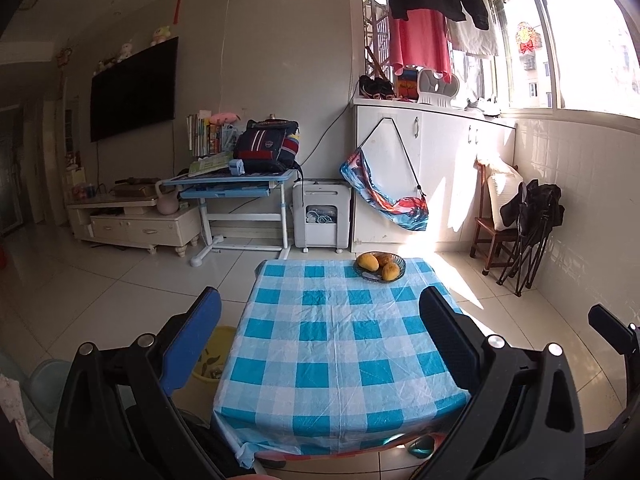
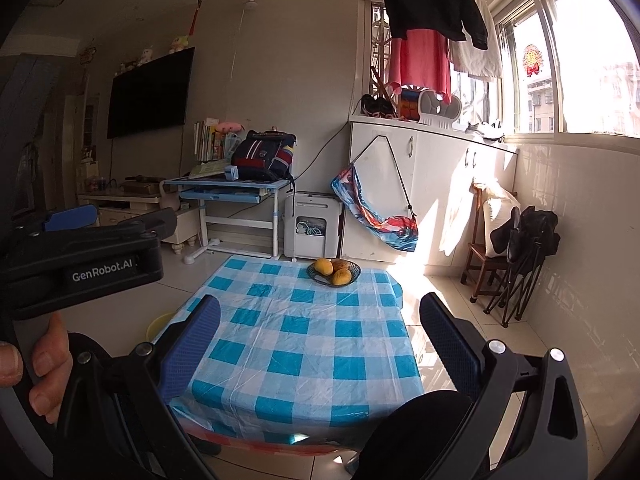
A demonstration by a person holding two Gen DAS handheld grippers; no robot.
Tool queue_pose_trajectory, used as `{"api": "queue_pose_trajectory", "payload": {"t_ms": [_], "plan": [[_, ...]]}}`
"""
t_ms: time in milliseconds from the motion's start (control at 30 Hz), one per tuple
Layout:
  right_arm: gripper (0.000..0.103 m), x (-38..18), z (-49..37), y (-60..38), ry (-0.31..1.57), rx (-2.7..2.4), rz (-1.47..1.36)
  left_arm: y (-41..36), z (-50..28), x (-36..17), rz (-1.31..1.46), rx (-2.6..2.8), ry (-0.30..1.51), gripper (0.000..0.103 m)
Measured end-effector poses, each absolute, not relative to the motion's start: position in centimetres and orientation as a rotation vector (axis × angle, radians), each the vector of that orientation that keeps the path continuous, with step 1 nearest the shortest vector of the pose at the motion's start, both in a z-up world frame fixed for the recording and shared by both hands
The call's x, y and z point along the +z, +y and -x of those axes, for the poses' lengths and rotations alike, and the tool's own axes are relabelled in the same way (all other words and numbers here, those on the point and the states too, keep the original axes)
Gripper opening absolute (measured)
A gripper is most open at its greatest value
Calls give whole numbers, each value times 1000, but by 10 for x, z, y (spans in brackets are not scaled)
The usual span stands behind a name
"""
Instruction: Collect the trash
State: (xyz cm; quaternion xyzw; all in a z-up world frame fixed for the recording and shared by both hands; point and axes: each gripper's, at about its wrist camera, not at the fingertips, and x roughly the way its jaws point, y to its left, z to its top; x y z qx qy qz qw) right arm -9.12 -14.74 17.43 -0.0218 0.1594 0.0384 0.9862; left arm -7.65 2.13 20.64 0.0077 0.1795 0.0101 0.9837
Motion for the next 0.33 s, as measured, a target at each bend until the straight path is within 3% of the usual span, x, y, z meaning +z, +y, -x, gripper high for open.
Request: {"api": "queue_pose_trajectory", "payload": {"t_ms": [333], "plan": [[95, 182, 105, -154, 232, 100, -15, 17, 86, 217, -49, 86, 326, 96]]}}
